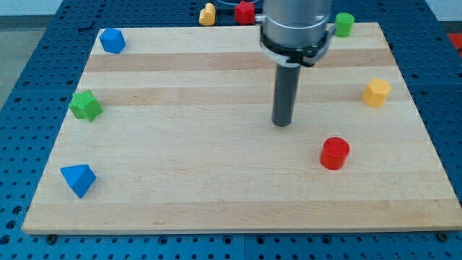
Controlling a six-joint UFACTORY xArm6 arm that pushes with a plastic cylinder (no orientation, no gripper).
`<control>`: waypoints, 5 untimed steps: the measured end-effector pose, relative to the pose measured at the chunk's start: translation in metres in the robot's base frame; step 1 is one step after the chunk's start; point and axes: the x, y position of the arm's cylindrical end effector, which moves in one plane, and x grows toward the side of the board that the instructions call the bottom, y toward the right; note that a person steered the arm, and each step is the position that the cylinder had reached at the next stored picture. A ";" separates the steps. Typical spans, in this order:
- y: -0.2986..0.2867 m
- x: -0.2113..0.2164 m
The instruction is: Slide the red circle towards bottom center
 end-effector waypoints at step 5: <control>0.251 0.023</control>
